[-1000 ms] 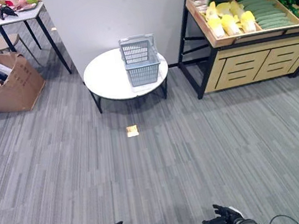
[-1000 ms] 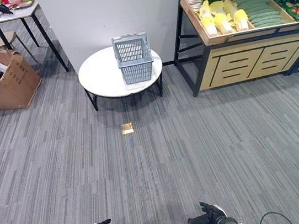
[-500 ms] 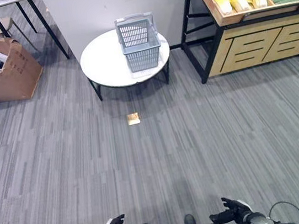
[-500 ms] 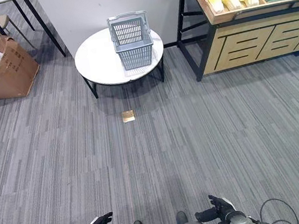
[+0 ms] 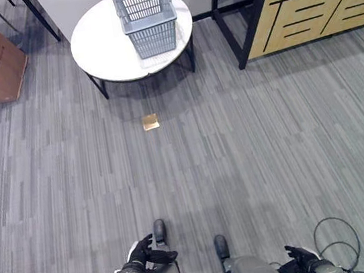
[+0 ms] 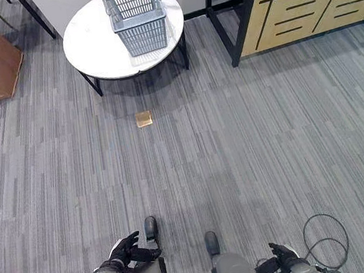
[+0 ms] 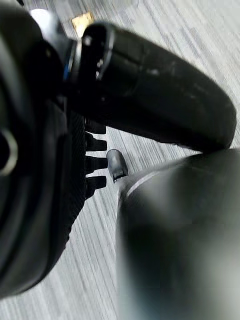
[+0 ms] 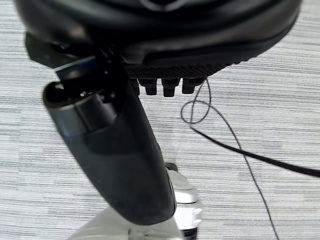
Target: Get the vegetables into the basket
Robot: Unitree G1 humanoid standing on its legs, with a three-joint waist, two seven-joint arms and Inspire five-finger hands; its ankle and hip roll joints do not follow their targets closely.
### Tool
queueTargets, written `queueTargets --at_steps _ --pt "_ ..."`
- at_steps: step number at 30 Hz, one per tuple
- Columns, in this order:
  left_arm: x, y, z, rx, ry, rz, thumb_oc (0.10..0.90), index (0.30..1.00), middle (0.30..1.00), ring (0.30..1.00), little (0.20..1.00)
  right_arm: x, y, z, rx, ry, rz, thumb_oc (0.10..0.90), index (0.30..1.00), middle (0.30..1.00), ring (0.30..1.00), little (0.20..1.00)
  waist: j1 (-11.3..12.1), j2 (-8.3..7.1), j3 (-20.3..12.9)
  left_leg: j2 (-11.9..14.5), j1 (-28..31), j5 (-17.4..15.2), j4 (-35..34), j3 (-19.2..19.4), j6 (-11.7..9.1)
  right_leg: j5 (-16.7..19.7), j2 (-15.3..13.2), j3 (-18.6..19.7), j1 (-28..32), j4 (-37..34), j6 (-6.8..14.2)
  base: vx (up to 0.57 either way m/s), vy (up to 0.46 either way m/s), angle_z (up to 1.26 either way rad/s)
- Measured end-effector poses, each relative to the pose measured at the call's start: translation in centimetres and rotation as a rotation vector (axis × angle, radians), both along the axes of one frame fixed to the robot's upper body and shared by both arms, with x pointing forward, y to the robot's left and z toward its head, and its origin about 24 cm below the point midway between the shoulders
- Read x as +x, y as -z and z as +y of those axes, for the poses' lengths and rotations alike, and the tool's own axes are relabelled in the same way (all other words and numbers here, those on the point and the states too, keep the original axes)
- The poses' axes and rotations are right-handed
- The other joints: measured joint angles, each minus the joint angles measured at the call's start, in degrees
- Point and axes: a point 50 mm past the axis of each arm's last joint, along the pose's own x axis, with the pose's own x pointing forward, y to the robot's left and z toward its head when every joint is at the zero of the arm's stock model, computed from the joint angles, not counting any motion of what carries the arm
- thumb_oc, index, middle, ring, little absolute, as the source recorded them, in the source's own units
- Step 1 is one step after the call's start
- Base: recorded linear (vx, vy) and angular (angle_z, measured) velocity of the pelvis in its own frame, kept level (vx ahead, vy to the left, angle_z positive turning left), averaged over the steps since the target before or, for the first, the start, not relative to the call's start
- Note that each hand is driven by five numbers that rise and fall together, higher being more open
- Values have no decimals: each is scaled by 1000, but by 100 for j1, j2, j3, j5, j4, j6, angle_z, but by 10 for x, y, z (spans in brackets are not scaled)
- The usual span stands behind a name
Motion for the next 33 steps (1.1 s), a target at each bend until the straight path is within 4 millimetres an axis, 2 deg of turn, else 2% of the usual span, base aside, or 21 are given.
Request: queueTargets --at_steps 2,3,4,5,7,10,11,12,15,16,17,19,21,23,25,26,28,29,30,31,33 --pt "-3 2 -5 -13 1 15 900 1000 1000 1000 1000 5 -2 -1 3 16 -33 900 1000 1000 1000 1000 9 39 -38 -144 227 100 3 46 161 -126 -106 236 188 2 87 193 267 -71" --pt "-6 4 -10 -20 12 25 900 1000 1000 1000 1000 4 -3 -6 -8 14 -33 900 1000 1000 1000 1000 -35 179 -128 -95 281 323 4 96 366 -197 -73 283 248 1 132 208 304 -48" --pt "-7 5 -12 -19 33 32 900 1000 1000 1000 1000 0 -3 -7 -8 17 -28 900 1000 1000 1000 1000 -84 221 -167 -142 366 278 20 176 582 -270 -134 331 331 9 175 162 271 -33" --pt "-3 4 -11 -4 48 35 900 1000 1000 1000 1000 0 -2 -3 -2 13 -27 900 1000 1000 1000 1000 -112 97 -188 -271 435 261 31 354 633 -312 -304 355 193 232 214 188 338 -50" --pt "-5 4 -3 51 111 61 900 1000 1000 1000 1000 -3 3 9 34 -19 -10 900 1000 1000 1000 1000 -153 -20 -290 -512 599 47 39 628 935 -441 -545 347 -155 997 388 197 325 -51" --pt "-6 2 8 85 123 71 900 1000 1000 1000 1000 -2 5 16 45 -22 -11 900 1000 1000 1000 1000 -97 -164 -390 -706 675 -132 48 864 1117 -766 -771 400 -774 2159 699 151 284 -35" --pt "-6 1 14 101 118 72 900 1000 1000 1000 1000 -2 5 16 47 -26 -12 900 1000 1000 1000 1000 -99 -236 -429 -827 668 -236 97 869 1249 -593 -901 418 -831 2309 753 126 275 0" --pt "-7 0 19 114 113 74 900 1000 1000 1000 1000 -1 5 18 49 -29 -12 900 1000 1000 1000 1000 -40 -316 -466 -956 718 -287 104 926 1328 -634 -1006 424 -1051 2768 829 137 280 -8" --pt "-13 1 26 128 104 91 900 1000 1000 1000 1000 3 3 13 25 -48 -15 900 1000 1000 1000 1000 120 -312 -463 -1121 1009 -451 61 988 1557 -387 -1245 -45 -1494 3961 802 175 228 -10" --pt "-15 1 28 131 101 97 900 1000 1000 1000 1000 3 2 12 20 -55 -17 900 1000 1000 1000 1000 125 -308 -467 -1160 1107 -528 46 965 1665 -413 -1325 -155 -1609 4224 795 200 120 -2" --pt "-25 3 34 138 76 121 900 1000 1000 1000 1000 5 1 10 9 -74 -19 900 1000 1000 1000 1000 136 -264 -537 -1171 1211 -685 37 961 1834 -694 -1317 -323 -1775 4060 815 200 88 4" --pt "-32 5 39 147 57 144 900 1000 1000 1000 1000 7 1 12 17 -84 -32 900 1000 1000 1000 1000 111 -296 -588 -1210 1250 -688 40 915 1701 -707 -1235 -415 -1925 3348 842 214 19 6" --pt "-39 7 41 150 33 177 900 1000 1000 1000 1000 9 1 16 26 -86 -34 900 1000 1000 1000 1000 64 -261 -566 -1167 1339 -769 40 846 1649 -566 -986 -412 -2068 2110 815 273 -14 11" --pt "-44 9 40 149 28 201 900 1000 1000 1000 1000 10 3 23 37 -110 -30 900 1000 1000 1000 1000 -43 -278 -558 -1148 1485 -925 38 692 1634 -189 -694 -263 -2176 1024 764 322 -49 40" --pt "-45 10 37 141 30 203 900 1000 1000 1000 1000 4 6 29 54 -108 -15 900 1000 1000 1000 1000 -177 -333 -538 -1172 1671 -1113 39 448 1648 313 -583 -208 -2317 327 747 322 -94 72" --pt "-46 11 34 131 29 203 900 1000 1000 1000 1000 -3 9 33 64 -104 0 900 1000 1000 1000 1000 -194 -378 -552 -1197 1790 -1224 37 290 1648 504 -583 -206 -2399 114 740 269 -129 96" --pt "-52 13 29 110 31 212 900 1000 1000 1000 1000 -22 14 36 84 -102 53 900 1000 1000 1000 1000 -278 -433 -562 -1166 2144 -1501 38 -175 1520 511 -684 -259 -2384 430 734 201 -133 112" --pt "-55 14 28 105 35 216 900 1000 1000 1000 1000 -34 16 37 90 -105 86 900 1000 1000 1000 1000 -282 -465 -583 -1152 2305 -1603 67 -291 1279 847 -671 -314 -2354 645 580 152 -119 77" --pt "-60 15 27 100 34 225 900 1000 1000 1000 1000 -33 16 36 87 -108 89 900 1000 1000 1000 1000 -263 -373 -598 -1003 2328 -1635 180 -277 1053 1107 -568 -392 -2352 763 322 299 -262 40" --pt "-62 16 25 91 33 227 900 1000 1000 1000 1000 -28 15 34 76 -110 79 900 1000 1000 1000 1000 -251 -217 -586 -765 2325 -1675 260 -262 911 997 -395 -513 -2292 777 234 222 -220 16" --pt "-56 15 24 81 27 213 900 1000 1000 1000 1000 -12 11 31 62 -134 46 900 1000 1000 1000 1000 -252 -157 -583 -576 2227 -1592 649 -284 635 956 -266 -712 -2052 624 109 271 -262 26"
